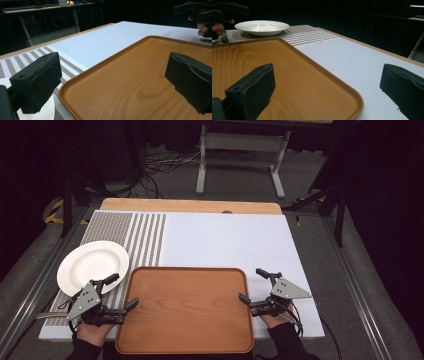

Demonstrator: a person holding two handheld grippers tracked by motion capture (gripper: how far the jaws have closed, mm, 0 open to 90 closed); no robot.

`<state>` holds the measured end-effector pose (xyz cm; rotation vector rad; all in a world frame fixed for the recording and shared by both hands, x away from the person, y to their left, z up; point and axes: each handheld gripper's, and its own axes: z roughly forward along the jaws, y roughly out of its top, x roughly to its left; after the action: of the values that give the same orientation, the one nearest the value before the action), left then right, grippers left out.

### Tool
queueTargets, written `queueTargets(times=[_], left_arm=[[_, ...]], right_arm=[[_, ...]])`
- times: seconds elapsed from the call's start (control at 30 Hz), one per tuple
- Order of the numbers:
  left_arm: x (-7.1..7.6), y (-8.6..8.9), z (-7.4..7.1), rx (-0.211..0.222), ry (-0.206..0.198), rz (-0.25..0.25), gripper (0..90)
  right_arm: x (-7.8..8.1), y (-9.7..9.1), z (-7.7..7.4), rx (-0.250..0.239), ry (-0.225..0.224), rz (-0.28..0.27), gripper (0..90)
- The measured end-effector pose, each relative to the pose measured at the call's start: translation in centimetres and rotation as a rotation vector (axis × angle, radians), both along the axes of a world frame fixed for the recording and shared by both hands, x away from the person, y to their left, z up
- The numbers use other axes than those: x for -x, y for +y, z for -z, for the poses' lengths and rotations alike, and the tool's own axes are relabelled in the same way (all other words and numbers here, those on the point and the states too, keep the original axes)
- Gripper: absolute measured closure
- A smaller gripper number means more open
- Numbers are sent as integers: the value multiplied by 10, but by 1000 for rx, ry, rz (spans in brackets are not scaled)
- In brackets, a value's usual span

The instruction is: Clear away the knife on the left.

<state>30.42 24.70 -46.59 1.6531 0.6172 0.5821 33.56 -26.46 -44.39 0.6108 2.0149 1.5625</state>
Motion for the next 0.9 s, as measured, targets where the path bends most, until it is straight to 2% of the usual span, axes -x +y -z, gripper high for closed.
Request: queueTargets(times=[0.1,0.23,0.4,0.67,0.87,0.9], left_arm=[[-1,2,-1,30,18,21,4],[0,4,-3,46,8,47,0],[0,6,-7,52,17,61,9],[-2,11,-19,34,27,88,28],[0,12,-30,-42,32,112,35],[0,12,-30,-42,32,112,35]], right_arm=[[0,0,0,-1,1,-3,7],[0,0,0,-4,3,-6,7],[-1,0,1,-5,10,-6,8],[-3,0,2,-10,26,-4,8],[-4,0,2,-11,29,-4,8],[-4,0,2,-11,29,-4,8]])
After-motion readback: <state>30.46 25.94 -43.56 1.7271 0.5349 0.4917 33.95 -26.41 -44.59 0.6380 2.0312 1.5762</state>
